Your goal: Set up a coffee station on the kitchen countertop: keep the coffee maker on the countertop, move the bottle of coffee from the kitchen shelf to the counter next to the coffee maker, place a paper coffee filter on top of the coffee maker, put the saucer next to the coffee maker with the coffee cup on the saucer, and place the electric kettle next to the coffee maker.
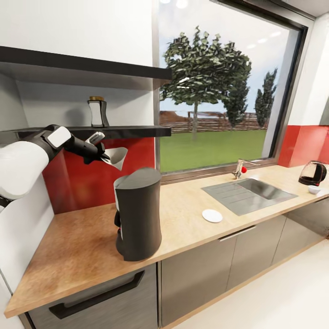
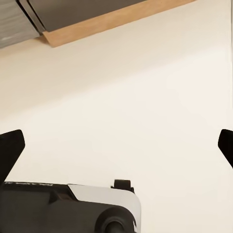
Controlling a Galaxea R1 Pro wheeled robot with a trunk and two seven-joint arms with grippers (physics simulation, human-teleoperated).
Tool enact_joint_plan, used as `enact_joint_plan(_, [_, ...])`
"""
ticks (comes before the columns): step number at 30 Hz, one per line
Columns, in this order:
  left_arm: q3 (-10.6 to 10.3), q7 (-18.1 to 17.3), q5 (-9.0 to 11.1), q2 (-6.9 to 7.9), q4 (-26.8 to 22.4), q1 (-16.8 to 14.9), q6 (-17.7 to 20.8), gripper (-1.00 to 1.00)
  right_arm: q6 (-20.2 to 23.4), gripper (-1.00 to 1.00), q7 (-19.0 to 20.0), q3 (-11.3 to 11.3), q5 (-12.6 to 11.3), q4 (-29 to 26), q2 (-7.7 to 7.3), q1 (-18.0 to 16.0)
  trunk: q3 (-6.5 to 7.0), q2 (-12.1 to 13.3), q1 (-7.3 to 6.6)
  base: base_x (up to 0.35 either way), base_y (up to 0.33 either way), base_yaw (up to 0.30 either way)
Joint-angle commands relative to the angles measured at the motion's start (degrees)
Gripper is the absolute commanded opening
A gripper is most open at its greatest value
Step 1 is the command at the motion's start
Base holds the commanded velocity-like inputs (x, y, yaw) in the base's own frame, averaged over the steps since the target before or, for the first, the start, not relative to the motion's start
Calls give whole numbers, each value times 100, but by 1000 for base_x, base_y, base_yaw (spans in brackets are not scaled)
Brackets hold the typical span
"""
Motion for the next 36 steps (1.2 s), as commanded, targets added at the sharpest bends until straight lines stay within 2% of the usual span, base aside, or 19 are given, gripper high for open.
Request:
enact_joint_plan(1, [44,-17,-45,2,-1,0,22,-100,-19,100,22,-5,1,6,-1,-3,2,-3,2,0,0,-169])
enact_joint_plan(9, [43,-17,-43,5,25,9,22,-100,-19,100,22,-5,1,6,-1,-3,10,-3,2,0,0,-41])
enact_joint_plan(17, [48,-17,-41,18,265,13,22,-100,-19,100,22,-3,1,5,-1,-3,10,-3,2,0,0,-1])
enact_joint_plan(36, [43,-22,-32,30,311,17,22,-100,-19,100,22,-5,1,5,-1,-3,10,-3,2,0,0,0])
